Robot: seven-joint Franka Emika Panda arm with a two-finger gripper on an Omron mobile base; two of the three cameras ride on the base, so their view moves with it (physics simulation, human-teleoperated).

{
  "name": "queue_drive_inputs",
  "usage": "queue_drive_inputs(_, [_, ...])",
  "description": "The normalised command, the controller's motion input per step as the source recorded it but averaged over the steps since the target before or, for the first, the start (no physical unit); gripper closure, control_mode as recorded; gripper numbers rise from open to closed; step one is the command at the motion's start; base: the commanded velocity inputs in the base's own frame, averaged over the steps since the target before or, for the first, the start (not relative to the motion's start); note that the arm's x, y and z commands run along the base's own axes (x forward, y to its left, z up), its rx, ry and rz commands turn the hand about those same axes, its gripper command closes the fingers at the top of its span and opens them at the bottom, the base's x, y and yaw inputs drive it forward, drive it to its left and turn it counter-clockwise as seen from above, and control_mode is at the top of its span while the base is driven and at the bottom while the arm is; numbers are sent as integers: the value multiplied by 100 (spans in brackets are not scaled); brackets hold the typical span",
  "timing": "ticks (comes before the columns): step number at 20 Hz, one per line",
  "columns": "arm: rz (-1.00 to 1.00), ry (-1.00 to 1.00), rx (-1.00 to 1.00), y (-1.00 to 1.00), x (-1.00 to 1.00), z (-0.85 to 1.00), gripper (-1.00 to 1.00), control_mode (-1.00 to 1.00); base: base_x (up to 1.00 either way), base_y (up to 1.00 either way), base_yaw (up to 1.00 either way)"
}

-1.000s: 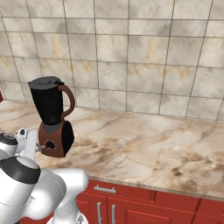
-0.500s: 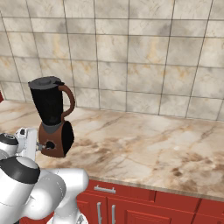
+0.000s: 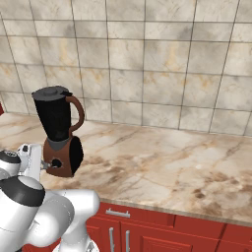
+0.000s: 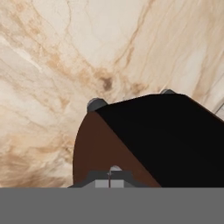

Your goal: Grab the garlic and lime from the fridge, place them in the blender, close the lid, and turn on the blender to create a marinade.

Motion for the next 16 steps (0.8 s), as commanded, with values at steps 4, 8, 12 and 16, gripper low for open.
queue_drive_inputs(4, [0,0,0,-25,42,-28,100,-100,0,0,0])
queue_drive_inputs(8, [0,-1,0,-22,47,-34,100,-100,0,0,0])
queue_drive_inputs(12, [0,-3,0,-28,37,-31,100,-100,0,0,0])
queue_drive_inputs(16, [0,-9,0,-52,4,-17,100,-100,0,0,0])
